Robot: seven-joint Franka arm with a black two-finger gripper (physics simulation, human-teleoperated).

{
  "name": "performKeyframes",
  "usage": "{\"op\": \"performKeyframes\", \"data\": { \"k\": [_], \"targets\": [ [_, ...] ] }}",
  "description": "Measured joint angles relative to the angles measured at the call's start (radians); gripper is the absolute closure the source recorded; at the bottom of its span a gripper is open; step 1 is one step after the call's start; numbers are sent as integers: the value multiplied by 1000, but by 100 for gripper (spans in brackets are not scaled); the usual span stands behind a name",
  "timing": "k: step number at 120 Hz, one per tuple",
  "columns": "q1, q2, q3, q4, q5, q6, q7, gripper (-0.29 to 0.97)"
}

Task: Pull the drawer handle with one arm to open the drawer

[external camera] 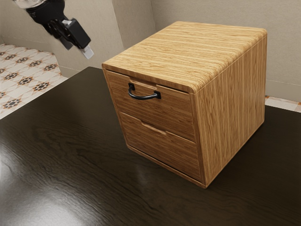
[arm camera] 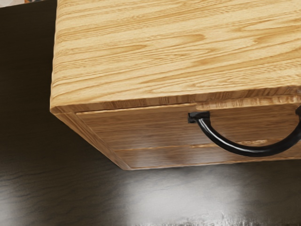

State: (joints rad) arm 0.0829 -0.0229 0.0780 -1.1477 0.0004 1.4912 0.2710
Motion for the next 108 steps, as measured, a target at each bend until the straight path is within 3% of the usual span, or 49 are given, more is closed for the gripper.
{"op": "performKeyframes", "data": {
  "k": [24, 49, 67, 82, 108],
  "targets": [
    [-64, -7, -5, -4, 33, -71, 29, 2],
    [82, 19, -104, -10, 47, -148, 308, 2],
    [101, -39, -102, -94, 56, -186, 472, 2],
    [11, -143, -90, -362, 81, -76, 581, 2],
    [-60, -205, -35, -581, 132, 224, 744, 2]
  ]
}}
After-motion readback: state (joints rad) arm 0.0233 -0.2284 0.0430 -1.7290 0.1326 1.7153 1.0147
